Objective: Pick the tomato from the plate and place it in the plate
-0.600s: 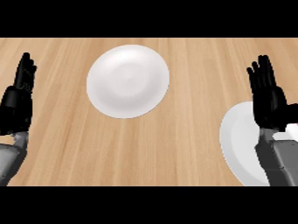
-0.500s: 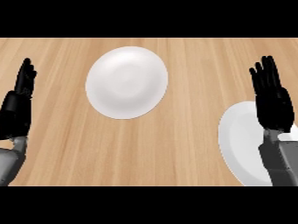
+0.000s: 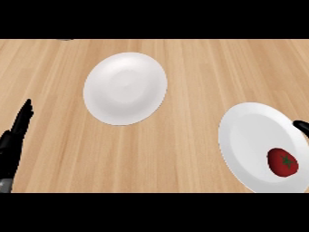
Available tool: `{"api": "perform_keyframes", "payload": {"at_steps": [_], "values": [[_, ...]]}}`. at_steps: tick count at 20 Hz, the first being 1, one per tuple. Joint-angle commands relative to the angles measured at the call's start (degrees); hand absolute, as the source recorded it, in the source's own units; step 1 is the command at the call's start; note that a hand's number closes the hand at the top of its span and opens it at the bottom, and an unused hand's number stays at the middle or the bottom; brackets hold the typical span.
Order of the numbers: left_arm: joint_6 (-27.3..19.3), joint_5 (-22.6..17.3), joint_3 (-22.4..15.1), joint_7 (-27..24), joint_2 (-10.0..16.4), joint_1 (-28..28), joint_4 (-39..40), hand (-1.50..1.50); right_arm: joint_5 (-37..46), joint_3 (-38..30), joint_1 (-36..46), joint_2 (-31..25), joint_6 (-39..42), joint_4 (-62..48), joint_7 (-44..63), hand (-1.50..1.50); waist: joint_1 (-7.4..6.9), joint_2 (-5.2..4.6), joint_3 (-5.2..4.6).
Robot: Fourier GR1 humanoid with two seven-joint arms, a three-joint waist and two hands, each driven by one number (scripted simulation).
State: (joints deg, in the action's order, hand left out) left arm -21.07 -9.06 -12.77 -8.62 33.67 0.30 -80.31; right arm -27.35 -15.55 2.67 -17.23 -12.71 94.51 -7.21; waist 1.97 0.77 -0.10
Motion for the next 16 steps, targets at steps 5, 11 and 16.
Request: {"api": "perform_keyframes", "payload": {"at_steps": [5,11,16], "values": [[3.94,0.31,1.09,-3.31,-0.48,2.33,2.01,0.0,-3.86,-5.22,-22.04,8.2,-1.33,24.81,-2.68,-1.5,-0.64,-0.56,0.05],[3.44,0.96,1.3,-0.47,0.46,3.97,-2.45,0.0,-4.56,-7.8,-34.25,-1.4,13.11,27.93,3.35,-1.5,-0.69,-0.56,0.08],[2.87,1.41,1.28,-0.68,-0.84,3.48,-2.4,0.0,1.89,-8.14,-37.59,-10.84,17.65,27.33,9.83,-1.5,-1.53,-0.81,0.05]]}}
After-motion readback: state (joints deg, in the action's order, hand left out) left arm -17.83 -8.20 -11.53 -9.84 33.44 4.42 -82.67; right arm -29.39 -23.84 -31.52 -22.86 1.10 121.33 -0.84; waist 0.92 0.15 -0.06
